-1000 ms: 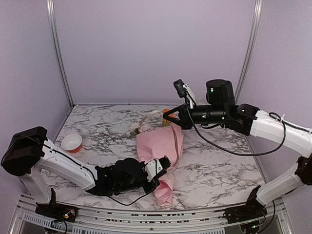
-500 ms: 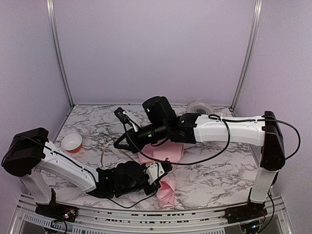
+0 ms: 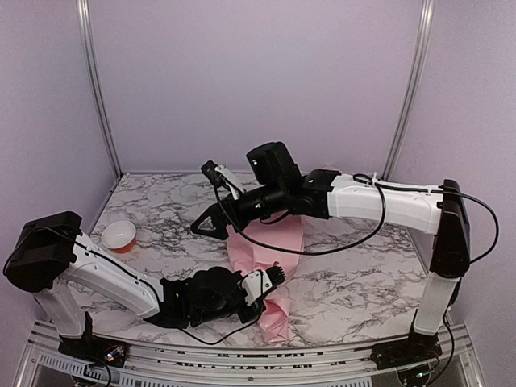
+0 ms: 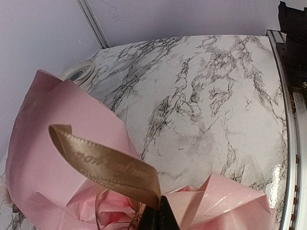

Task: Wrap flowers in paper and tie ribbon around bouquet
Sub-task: Cross the half-tied ribbon over the folded bouquet.

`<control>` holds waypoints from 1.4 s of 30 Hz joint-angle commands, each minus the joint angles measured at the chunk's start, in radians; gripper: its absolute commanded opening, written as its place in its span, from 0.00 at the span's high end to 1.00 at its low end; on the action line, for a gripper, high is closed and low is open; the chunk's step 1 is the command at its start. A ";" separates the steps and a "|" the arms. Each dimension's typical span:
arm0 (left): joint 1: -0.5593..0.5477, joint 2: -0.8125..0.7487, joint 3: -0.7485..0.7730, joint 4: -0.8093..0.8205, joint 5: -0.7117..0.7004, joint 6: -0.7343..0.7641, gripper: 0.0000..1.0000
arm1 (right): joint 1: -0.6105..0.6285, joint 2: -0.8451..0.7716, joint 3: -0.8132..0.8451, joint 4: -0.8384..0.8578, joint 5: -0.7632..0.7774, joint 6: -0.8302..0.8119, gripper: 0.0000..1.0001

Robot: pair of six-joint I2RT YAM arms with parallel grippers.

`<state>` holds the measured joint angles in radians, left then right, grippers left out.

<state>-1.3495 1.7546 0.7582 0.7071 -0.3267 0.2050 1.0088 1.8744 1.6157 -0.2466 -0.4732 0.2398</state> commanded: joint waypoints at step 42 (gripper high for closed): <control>0.035 -0.040 -0.046 0.066 0.081 -0.046 1.00 | -0.247 -0.315 -0.765 0.379 -0.519 -0.048 0.77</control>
<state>-1.3201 1.7439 0.7151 0.7441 -0.2592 0.1646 0.7555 1.5471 0.8452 0.0502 -0.9398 0.1501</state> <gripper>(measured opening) 0.004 0.362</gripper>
